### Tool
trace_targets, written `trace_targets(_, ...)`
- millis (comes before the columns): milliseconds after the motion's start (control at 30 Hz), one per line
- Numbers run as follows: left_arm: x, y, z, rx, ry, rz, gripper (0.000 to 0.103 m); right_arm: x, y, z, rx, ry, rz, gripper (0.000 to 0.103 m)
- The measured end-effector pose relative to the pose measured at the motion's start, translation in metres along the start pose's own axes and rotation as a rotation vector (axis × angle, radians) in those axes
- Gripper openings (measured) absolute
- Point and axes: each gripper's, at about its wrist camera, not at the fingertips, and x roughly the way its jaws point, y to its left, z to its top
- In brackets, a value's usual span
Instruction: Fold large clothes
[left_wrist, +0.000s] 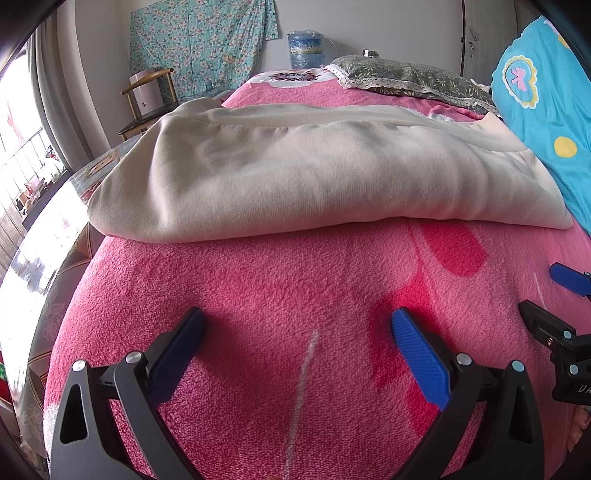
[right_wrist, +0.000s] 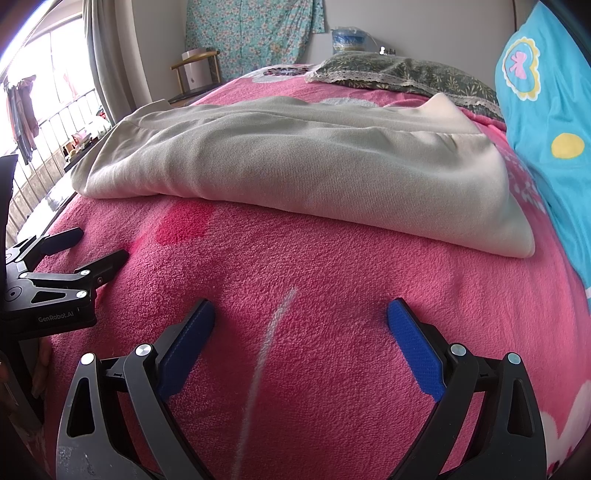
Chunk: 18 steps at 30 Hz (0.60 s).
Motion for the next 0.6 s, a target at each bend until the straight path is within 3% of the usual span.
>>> trace_targets(600,0.0006,-0.0009,-0.0010,0.000,0.001,0.001,0.099,0.0001,-0.0007,-0.0002,0.002,-0.003,0.001,0.092)
